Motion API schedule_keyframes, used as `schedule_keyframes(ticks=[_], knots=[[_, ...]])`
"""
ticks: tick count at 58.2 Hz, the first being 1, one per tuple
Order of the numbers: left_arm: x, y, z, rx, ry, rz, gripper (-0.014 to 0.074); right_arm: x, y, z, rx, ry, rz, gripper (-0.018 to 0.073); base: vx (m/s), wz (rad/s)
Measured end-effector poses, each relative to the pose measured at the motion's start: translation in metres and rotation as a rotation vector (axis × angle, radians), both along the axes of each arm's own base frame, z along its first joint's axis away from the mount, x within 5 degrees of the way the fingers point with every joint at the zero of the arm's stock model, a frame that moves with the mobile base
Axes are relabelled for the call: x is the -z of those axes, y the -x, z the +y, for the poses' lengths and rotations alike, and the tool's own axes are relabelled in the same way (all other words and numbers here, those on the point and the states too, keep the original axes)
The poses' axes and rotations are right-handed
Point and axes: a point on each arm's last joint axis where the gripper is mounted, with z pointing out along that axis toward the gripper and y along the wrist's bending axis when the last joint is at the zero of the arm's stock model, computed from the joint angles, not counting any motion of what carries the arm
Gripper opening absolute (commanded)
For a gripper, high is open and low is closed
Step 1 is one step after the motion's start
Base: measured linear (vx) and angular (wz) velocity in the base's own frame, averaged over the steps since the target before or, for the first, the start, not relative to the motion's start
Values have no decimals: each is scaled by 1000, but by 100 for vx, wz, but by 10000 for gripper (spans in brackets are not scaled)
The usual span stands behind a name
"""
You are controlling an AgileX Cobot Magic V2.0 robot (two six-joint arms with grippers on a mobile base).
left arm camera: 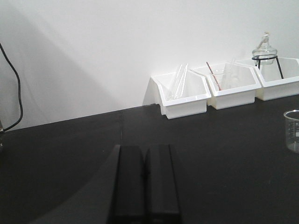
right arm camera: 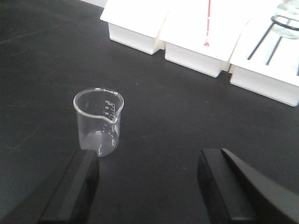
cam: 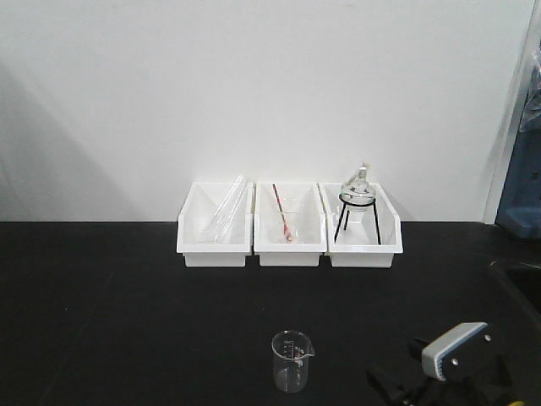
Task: Pick beaker and place in left cabinet
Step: 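Move the right gripper down around the clear glass beaker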
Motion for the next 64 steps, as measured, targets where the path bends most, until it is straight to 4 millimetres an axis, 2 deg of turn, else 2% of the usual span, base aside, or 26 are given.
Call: schedule_keyframes(ticks=[5, 12, 28, 37, 64], knots=[[0, 0, 0, 0, 0, 0, 1, 7, -18, 3, 1, -30, 30, 558, 0, 0], [0, 0, 0, 0, 0, 0, 1, 18, -33, 11, -25, -77, 45, 558, 0, 0], [0, 0, 0, 0, 0, 0, 1, 41, -52, 53, -155, -78, 73, 558, 0, 0], [0, 0, 0, 0, 0, 0, 1, 52, -62, 70, -194, -75, 82, 558, 0, 0], [0, 0, 0, 0, 0, 0, 1, 81, -108, 89, -212, -71, 58, 558, 0, 0]])
